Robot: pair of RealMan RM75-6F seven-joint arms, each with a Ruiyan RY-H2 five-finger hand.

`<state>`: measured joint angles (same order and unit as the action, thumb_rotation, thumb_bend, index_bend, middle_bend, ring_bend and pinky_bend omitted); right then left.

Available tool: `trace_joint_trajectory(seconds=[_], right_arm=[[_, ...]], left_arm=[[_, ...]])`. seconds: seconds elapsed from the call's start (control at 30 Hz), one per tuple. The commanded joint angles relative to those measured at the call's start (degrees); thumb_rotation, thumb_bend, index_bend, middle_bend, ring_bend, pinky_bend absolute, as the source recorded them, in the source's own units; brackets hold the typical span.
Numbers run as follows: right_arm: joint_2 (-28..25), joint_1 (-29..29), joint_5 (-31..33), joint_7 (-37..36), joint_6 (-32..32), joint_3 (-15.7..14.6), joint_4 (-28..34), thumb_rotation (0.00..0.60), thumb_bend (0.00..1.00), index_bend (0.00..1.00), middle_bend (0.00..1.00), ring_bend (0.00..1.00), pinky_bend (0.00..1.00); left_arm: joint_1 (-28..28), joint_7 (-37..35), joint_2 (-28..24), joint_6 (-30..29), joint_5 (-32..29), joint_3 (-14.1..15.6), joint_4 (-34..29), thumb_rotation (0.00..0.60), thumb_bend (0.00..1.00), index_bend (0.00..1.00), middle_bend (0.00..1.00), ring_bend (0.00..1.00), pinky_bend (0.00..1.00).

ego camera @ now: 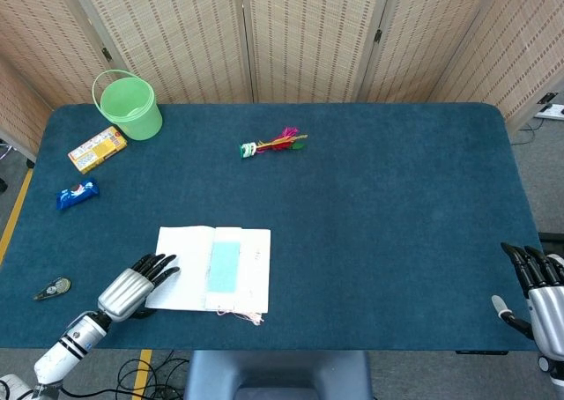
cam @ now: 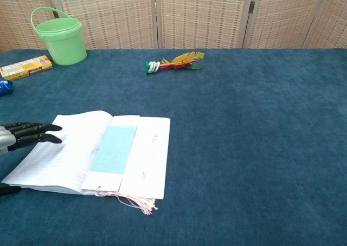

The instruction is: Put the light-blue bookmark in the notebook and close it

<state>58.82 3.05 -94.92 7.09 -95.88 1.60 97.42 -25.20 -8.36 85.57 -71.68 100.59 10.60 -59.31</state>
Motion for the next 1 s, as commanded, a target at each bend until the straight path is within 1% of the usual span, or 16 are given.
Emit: trace_joint_trajectory(seconds=[0.03, 0.2, 0.4, 0.6, 0.77, 1.0], right_arm=[[0.0, 0.0, 0.0, 0.0, 0.0, 0.0, 0.0, 0.600, 0.17, 0.13, 0.20, 0.15, 0.24], [0.0, 0.0, -0.1, 0.1, -0.1, 0.1, 0.1, 0.600, 0.17, 0.13, 0.20, 0.15, 0.24], [0.0, 0.2, -0.4, 0.3, -0.5, 0.2, 0.3, 0.600, 0.17, 0.13, 0.20, 0.15, 0.24], [-0.1, 0.4, -0.7, 0.4, -1.1, 0.2, 0.3, 0.600, 0.17, 0.13, 0.20, 0.15, 0.24], [-0.3, 0.7, -0.7, 0.3, -1.7, 0.4, 0.4, 0.600, 0.17, 0.13, 0.20, 0.15, 0.24], [-0.6, 0.8, -1.3, 0.2, -2.2, 0.5, 0.5, 0.600, 0.17, 0.13, 0.20, 0.15, 0.24]], left_arm=[[0.0, -0.4, 0.4, 0.0, -0.1, -0.2, 0.3, 0.600, 0.26, 0.12, 0.00, 0.00, 0.13], [0.3, -2.4, 2.4, -1.9, 0.0, -1.1, 2.4, 0.600, 0.26, 0.13, 0.00, 0.00, 0.13], [0.3, -5.3, 4.7, -6.0, 0.7, -2.5, 4.9, 0.600, 0.26, 0.13, 0.00, 0.00, 0.13], [-0.4, -8.0, 6.1, -9.5, 1.6, -3.9, 4.9, 0.600, 0.26, 0.13, 0.00, 0.00, 0.13], [-2.3, -8.0, 5.7, -10.3, 2.2, -5.2, 1.5, 0.600, 0.26, 0.13, 0.00, 0.00, 0.13], [-6.9, -3.4, 5.3, -7.5, 2.5, -8.4, -7.1, 0.600, 0.26, 0.13, 0.00, 0.00, 0.13]])
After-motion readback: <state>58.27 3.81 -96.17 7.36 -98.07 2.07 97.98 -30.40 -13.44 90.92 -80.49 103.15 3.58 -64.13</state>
